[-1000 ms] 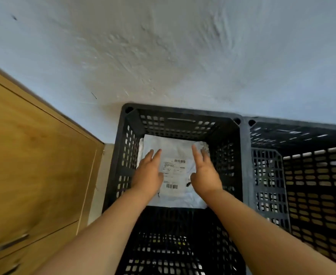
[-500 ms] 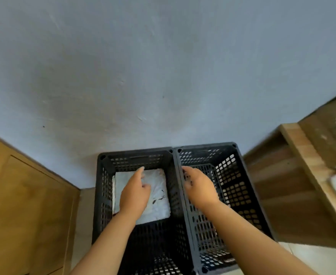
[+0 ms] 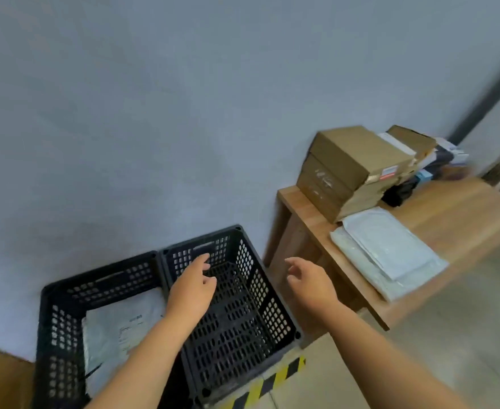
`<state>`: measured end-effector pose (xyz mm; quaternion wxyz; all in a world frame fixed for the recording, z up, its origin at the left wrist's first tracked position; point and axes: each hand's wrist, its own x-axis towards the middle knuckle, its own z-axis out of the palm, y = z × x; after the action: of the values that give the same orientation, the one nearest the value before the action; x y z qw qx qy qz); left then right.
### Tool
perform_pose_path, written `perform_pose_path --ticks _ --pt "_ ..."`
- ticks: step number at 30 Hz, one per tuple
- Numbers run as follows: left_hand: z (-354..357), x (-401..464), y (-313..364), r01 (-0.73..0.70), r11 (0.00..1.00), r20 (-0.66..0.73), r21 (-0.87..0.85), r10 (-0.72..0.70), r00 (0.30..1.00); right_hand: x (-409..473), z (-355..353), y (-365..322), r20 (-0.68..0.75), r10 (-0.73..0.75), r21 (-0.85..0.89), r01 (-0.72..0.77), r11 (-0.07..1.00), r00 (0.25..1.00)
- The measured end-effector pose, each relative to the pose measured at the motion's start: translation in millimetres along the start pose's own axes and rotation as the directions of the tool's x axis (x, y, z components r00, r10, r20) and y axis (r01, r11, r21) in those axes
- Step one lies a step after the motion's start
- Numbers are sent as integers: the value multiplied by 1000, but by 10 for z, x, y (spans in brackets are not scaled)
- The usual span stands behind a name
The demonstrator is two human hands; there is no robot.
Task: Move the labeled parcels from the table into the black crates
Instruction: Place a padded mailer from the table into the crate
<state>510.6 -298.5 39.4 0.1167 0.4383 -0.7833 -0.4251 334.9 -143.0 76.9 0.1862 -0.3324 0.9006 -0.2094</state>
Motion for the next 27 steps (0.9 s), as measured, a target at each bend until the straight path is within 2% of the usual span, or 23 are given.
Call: perform_pose_path --ticks 6,12,19,27 --pt "1106 -368 1161 -150 989 84 -21 151 985 -370 -978 1371 -110 136 44 -132 990 985" --pt "1977 -688 2027 -222 974 141 -38 225 964 -673 -1707 2487 -154 217 60 -210 976 964" --pt "2606 -625 2487 -240 971 184 -21 240 953 -661 -2099 3226 -184 258 145 -233 961 948" --pt "3322 -108 2818 -179 984 241 22 169 956 -202 -2387 3782 -181 284 171 -255 952 941"
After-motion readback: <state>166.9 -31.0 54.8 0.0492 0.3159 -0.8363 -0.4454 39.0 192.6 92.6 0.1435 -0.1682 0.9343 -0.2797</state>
